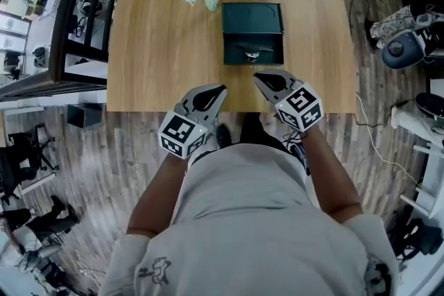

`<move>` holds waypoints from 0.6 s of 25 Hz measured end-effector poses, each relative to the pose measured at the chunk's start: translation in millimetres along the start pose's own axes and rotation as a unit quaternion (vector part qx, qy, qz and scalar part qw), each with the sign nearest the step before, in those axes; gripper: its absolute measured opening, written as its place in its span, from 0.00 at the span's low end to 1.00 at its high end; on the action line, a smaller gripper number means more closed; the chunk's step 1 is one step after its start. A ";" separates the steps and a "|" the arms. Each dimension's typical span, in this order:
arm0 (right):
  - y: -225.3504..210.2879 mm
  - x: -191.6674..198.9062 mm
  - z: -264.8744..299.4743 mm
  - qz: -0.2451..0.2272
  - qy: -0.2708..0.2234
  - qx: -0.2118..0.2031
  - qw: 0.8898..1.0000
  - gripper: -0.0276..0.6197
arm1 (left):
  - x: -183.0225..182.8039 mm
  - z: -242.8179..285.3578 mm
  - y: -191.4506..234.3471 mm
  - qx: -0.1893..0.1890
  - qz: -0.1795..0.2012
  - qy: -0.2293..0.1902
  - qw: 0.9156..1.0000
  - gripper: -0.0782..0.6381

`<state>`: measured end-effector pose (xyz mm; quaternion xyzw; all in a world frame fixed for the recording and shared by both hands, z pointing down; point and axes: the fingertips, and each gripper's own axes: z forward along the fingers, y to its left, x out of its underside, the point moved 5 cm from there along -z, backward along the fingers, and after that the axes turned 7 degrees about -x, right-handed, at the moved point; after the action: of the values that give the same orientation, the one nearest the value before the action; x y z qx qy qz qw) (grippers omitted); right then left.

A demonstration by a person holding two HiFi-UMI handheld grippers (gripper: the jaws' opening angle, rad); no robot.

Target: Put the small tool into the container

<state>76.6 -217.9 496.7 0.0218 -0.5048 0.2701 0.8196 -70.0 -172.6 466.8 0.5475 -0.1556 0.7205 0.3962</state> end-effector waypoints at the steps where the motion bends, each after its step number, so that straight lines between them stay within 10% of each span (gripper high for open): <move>1: 6.2 -5.2 -5.5 0.004 -0.018 0.007 1.000 0.05 | -3.2 -6.2 -3.0 0.004 0.004 -0.004 1.000 0.12; 15: 99.9 -37.5 -66.3 -0.045 -0.148 0.089 0.984 0.05 | -35.1 -90.3 -40.0 0.035 0.058 -0.081 0.994 0.12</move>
<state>71.3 -128.0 409.2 0.1573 -0.5932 0.2708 0.7417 -97.4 -101.7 394.6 0.6072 -0.1935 0.7008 0.3206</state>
